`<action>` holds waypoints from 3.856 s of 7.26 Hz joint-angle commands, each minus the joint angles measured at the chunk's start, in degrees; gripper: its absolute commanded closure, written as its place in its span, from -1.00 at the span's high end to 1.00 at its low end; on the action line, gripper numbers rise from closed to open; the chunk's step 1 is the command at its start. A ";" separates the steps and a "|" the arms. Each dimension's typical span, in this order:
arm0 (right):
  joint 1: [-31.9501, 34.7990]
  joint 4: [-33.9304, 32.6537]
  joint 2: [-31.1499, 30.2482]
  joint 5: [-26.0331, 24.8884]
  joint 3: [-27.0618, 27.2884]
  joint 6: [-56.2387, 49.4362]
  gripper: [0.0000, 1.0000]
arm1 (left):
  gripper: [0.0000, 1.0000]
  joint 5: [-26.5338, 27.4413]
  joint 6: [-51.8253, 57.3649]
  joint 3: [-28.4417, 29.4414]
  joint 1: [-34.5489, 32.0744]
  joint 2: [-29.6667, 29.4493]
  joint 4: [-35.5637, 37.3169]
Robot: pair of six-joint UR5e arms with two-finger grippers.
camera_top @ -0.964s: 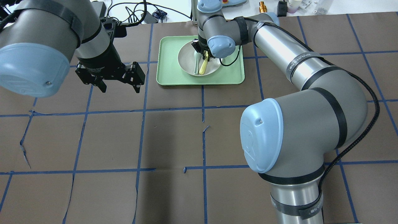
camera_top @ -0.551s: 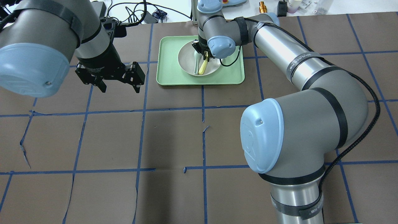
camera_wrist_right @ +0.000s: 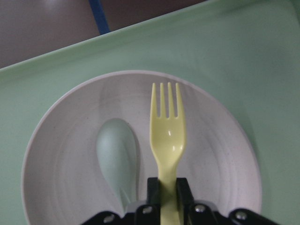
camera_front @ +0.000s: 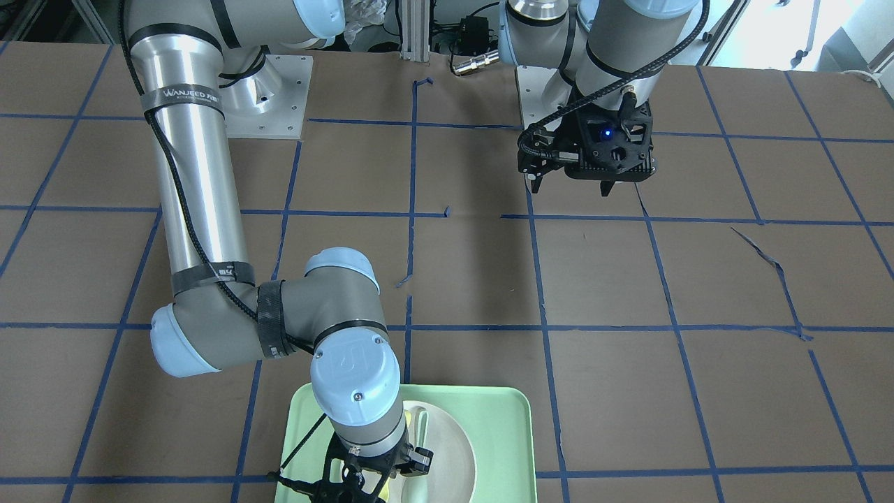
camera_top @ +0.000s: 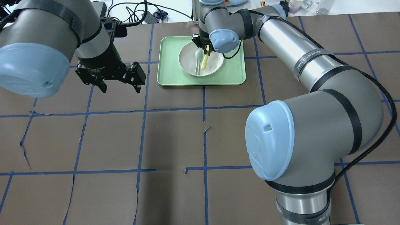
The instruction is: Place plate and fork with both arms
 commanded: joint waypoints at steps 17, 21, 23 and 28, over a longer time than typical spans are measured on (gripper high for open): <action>-8.67 -0.53 -10.16 0.85 12.57 -25.49 1.00 | 1.00 0.00 -0.02 -0.07 0.00 -0.09 0.30; -12.45 9.27 -41.24 -0.73 34.06 -25.78 1.00 | 1.00 0.09 0.07 -0.07 0.00 0.09 0.30; -12.55 14.41 -50.60 -4.31 39.82 -23.57 1.00 | 1.00 0.18 0.07 -0.16 0.00 0.18 0.21; -12.20 24.29 -52.49 -3.98 37.47 -23.13 1.00 | 1.00 -0.09 -0.37 2.20 0.00 1.49 -0.84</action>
